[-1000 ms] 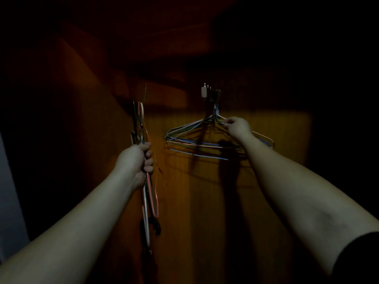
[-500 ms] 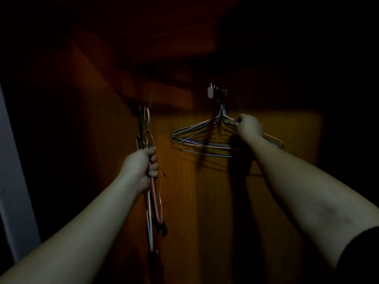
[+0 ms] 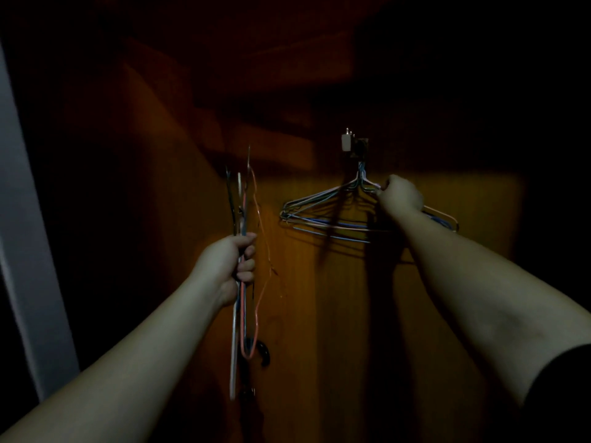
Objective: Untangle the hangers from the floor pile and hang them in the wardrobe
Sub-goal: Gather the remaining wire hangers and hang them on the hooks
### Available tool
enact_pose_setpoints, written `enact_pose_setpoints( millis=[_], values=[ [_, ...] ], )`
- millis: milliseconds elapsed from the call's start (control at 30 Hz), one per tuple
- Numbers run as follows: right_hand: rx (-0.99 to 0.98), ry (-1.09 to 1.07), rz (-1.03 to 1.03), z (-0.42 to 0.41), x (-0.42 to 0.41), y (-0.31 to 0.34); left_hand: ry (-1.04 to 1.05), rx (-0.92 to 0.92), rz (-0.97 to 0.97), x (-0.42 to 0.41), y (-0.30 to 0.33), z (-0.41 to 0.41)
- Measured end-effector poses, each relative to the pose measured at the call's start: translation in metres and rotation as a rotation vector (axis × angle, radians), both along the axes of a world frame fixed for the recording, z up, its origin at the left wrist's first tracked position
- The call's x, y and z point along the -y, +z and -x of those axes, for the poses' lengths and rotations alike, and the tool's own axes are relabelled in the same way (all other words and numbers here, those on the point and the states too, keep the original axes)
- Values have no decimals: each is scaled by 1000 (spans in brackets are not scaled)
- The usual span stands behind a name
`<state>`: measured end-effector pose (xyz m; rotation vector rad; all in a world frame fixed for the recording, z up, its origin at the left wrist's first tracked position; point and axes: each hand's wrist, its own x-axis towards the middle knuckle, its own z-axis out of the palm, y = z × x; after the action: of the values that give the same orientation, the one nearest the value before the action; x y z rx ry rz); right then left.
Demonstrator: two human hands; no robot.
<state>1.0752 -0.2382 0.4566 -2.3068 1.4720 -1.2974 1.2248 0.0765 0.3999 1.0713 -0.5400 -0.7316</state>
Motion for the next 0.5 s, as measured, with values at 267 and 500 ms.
enact_pose_setpoints(
  millis=[267, 500],
  values=[
    [1, 76, 185, -12, -57, -17, -24, 67, 2, -26, -11, -7],
    [-230, 584, -82, -59, -174, -61, -107, 76, 13, -49, -27, -20]
  ],
)
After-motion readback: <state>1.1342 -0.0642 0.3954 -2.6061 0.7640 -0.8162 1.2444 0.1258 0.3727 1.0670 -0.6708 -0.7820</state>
